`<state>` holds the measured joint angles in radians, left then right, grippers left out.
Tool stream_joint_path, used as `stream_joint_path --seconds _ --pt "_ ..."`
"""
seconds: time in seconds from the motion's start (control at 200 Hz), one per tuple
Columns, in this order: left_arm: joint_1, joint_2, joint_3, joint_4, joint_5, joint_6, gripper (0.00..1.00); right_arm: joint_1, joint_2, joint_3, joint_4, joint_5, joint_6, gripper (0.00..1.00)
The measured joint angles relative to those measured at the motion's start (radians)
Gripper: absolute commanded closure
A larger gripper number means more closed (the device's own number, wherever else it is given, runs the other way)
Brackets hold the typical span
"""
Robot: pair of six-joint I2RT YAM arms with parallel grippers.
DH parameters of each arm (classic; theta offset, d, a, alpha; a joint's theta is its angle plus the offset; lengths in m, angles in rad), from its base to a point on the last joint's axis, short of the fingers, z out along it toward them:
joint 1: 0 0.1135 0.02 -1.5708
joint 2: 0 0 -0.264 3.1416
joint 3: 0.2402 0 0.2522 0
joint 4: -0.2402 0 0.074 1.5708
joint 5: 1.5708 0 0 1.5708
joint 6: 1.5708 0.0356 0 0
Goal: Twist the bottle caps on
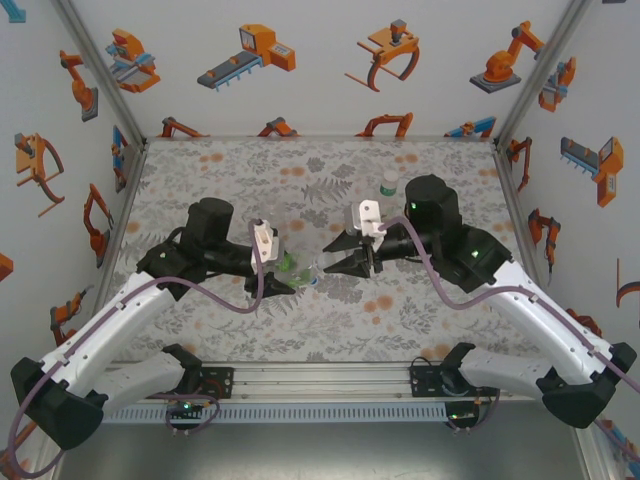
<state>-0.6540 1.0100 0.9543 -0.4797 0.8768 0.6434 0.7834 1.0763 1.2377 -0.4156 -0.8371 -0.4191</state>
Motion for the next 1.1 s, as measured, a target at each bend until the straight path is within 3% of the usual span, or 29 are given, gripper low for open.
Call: stream_joint_path --seconds 1.101 --pt "0.0 -0.009 0.0 -0.007 0.042 0.02 1.0 0.006 -0.035 -0.063 0.093 -0.053 -0.009 0.96"
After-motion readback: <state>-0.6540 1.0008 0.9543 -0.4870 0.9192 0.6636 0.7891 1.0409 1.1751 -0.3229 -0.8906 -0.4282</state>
